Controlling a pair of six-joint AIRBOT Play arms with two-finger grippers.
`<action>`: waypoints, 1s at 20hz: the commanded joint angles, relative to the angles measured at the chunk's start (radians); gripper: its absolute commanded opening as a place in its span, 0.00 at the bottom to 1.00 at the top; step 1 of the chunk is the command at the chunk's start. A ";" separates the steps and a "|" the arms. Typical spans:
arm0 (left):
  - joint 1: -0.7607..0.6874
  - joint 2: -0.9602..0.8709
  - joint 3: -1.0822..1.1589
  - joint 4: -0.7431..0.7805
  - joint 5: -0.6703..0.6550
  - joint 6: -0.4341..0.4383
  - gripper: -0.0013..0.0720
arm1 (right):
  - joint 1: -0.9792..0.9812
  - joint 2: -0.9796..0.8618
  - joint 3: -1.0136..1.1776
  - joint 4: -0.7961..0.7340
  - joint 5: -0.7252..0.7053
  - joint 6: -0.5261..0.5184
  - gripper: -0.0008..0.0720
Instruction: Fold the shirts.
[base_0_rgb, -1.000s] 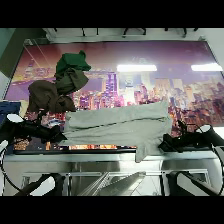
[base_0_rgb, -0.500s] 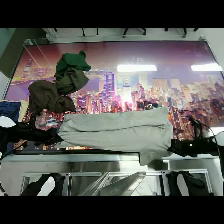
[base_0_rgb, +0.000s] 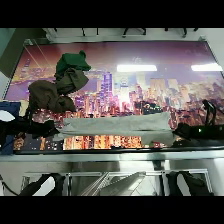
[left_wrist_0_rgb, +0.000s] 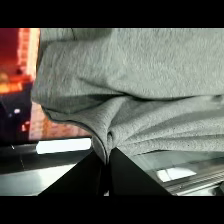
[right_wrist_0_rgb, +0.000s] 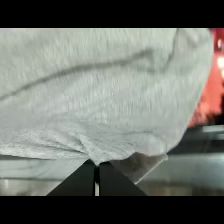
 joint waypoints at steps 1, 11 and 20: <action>0.001 -0.191 0.126 0.004 0.032 -0.002 0.04 | 0.025 -0.265 0.093 0.069 -0.146 -0.079 0.04; -0.088 -0.518 0.321 0.009 -0.008 0.087 0.04 | 0.134 -0.748 0.335 0.066 -0.252 -0.069 0.04; -0.167 -0.529 0.493 0.094 -0.026 0.076 0.40 | 0.111 -0.741 0.363 0.066 -0.122 -0.115 0.98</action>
